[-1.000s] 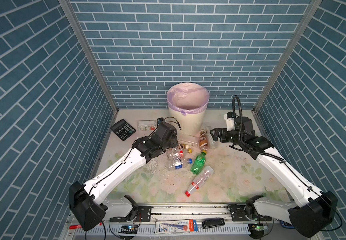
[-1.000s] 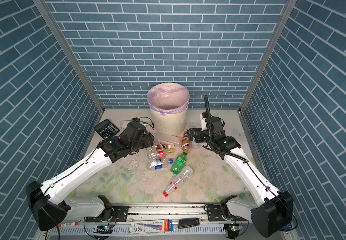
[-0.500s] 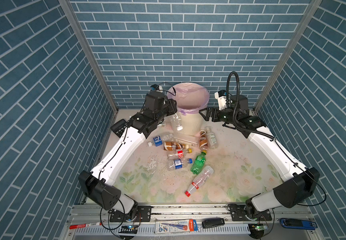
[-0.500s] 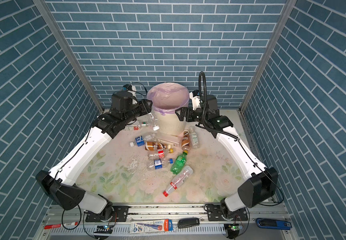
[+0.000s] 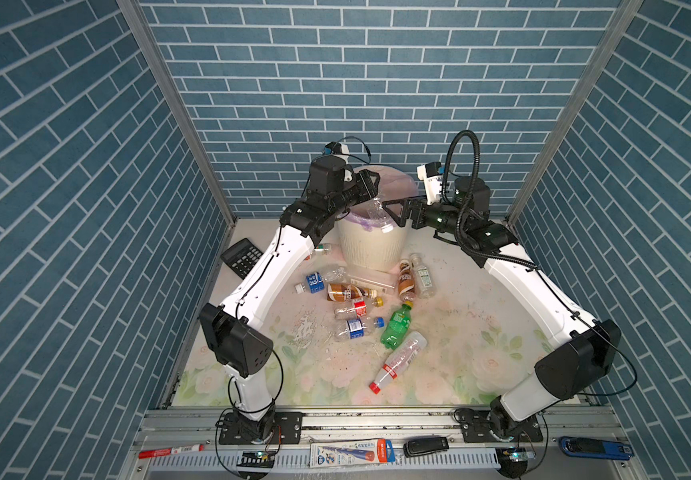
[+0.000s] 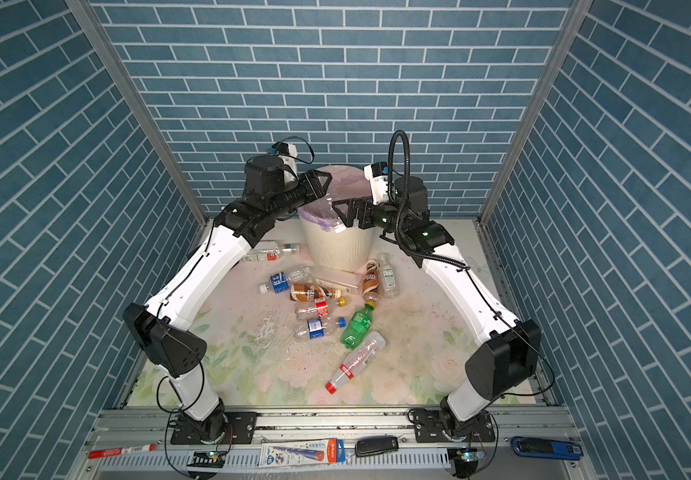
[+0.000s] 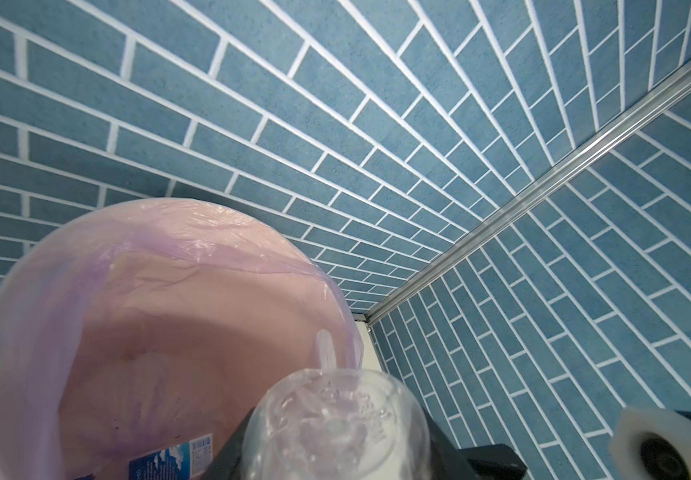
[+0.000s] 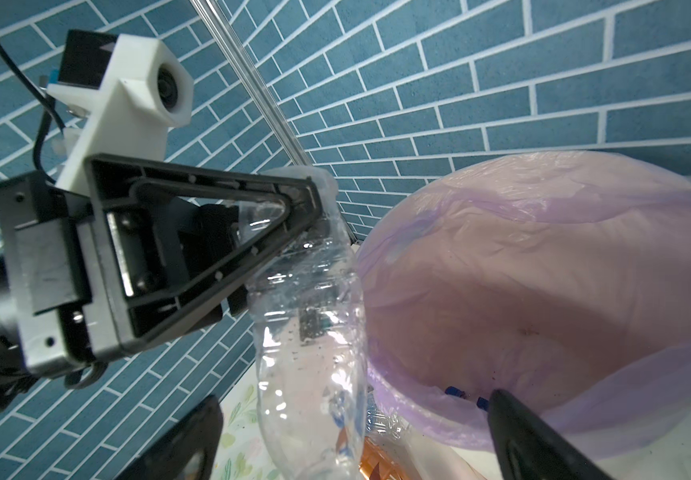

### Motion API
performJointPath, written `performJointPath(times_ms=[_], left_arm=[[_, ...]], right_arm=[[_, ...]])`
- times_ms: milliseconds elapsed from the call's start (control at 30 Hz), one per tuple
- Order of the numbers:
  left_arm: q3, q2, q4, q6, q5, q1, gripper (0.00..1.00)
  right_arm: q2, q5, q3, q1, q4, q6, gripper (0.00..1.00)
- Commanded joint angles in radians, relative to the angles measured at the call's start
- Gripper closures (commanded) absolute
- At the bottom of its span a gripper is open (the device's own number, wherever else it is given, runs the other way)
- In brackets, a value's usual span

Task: Throw the plastic bottles in the bin
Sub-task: 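Close the right gripper on the clear bottle held by the left gripper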

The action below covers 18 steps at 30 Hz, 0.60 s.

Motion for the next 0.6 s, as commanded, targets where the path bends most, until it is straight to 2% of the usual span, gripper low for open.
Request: performJointPath(times_ms=[0, 300, 567], left_arm=[[0.029, 0.000, 0.022, -0.028, 0.041, 0.004, 0.45], [0.018, -0.004, 0.039, -0.049, 0.065, -0.003, 0.46], [0.012, -0.010, 0.054, -0.057, 0.063, -0.009, 0.46]], right_arm=[[0.024, -0.012, 0.066, 0.007, 0.038, 0.009, 0.02], [0.077, 0.009, 0.097, 0.029, 0.044, 0.019, 0.10], [0.102, 0.020, 0.129, 0.037, 0.024, 0.022, 0.23]])
